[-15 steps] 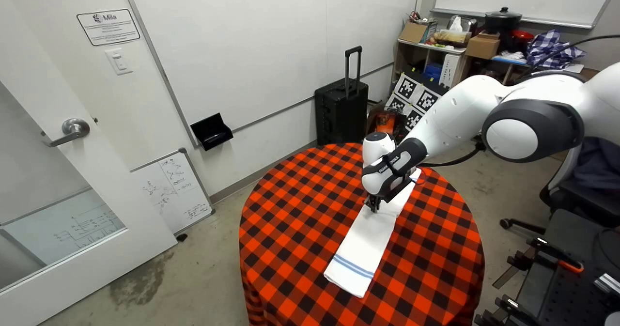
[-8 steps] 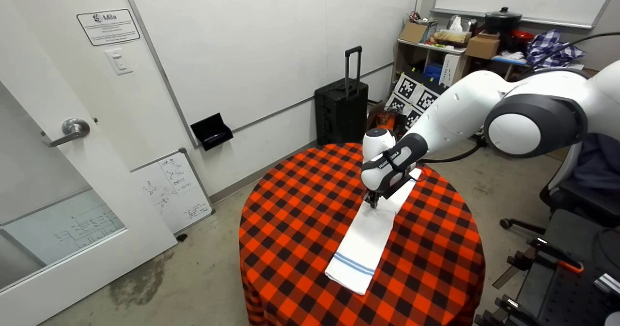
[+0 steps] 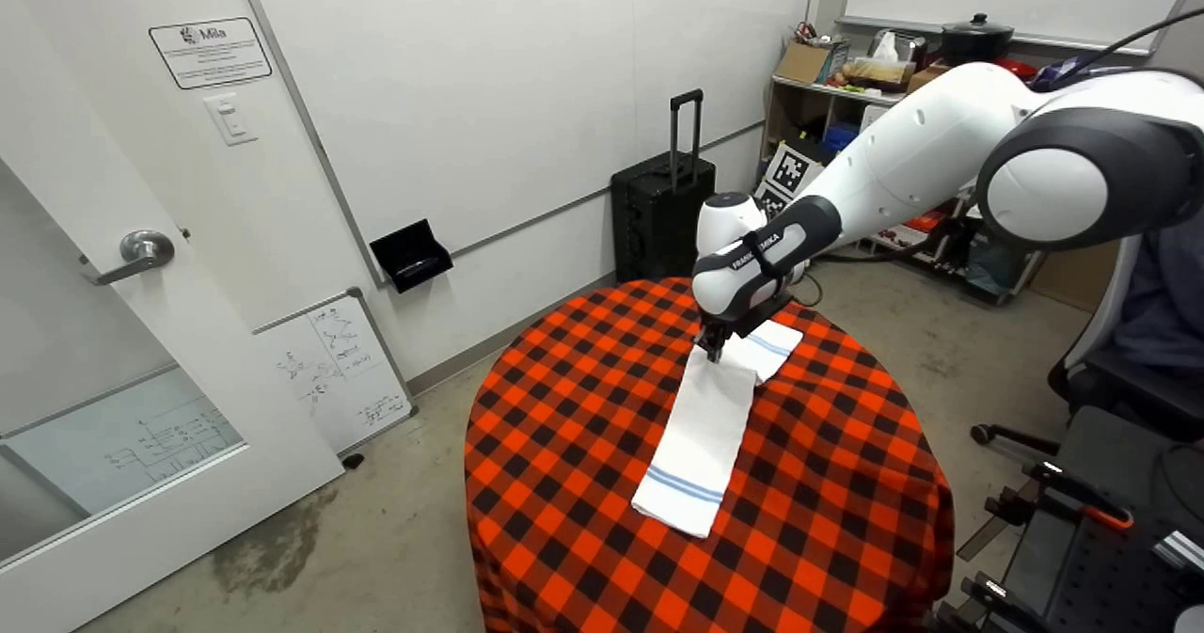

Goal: Fold the towel in the half twice

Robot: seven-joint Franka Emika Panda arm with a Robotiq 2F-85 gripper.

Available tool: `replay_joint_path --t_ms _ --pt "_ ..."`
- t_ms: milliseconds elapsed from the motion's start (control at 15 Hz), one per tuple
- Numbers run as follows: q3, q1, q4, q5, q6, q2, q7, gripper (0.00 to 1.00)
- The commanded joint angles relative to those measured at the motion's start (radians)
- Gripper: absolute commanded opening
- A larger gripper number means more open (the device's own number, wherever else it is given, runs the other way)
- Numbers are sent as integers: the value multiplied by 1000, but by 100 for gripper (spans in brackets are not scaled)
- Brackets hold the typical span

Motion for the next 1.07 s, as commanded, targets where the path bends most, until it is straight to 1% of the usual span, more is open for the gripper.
replay_joint_path --t_ms 0,67,133,333,600,733,1000 --pt "5 3 -69 -5 -41 -115 -15 1" --pt "5 4 -71 -4 -49 -128 -12 3" --pt "12 -1 -74 -1 -62 -140 -23 1" --pt "31 -8 -94 10 -101 -179 -40 1" --pt "39 13 -103 17 -160 -230 -12 1" --pt "45 31 -101 17 -183 -259 3 1" --pt "56 75 -83 23 -265 -314 46 1"
